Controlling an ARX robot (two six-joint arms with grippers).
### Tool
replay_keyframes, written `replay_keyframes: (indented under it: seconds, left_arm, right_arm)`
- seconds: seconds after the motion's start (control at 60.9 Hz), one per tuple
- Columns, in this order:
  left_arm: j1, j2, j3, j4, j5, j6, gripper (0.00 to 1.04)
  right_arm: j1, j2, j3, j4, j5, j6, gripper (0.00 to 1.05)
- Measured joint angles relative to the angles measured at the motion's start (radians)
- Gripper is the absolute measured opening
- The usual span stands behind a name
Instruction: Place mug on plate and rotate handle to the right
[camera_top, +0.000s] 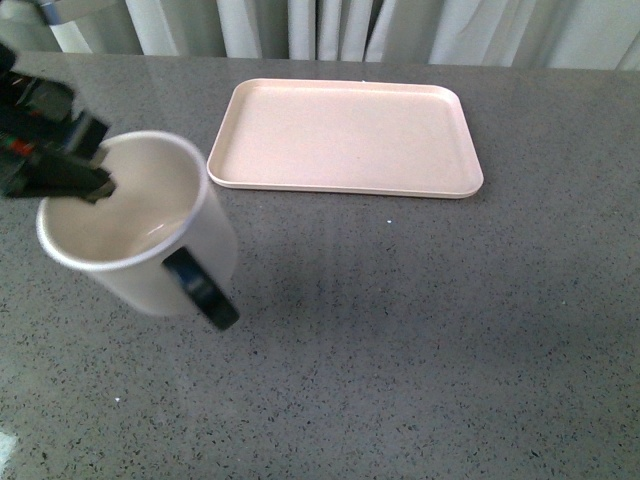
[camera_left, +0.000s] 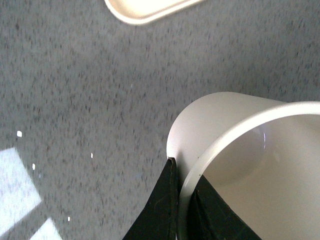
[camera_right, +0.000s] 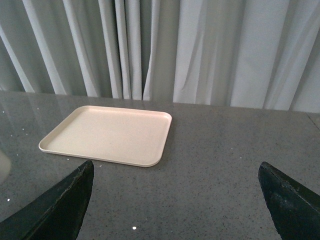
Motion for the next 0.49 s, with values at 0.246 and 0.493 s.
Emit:
replay_keyframes:
  seconds: [0.246, 0.493]
  left_arm:
    - [-0.084, 0.297, 0.423, -0.109, -0.019, -0.035, 0.02]
    - [-0.135, 0.564, 0.811, -0.269, -0.037, -0.039, 0.02]
  right_arm:
    - [0.000, 0.000, 0.000, 0.000, 0.000, 0.000, 0.96]
    - [0.000, 0.000, 0.000, 0.000, 0.000, 0.000, 0.96]
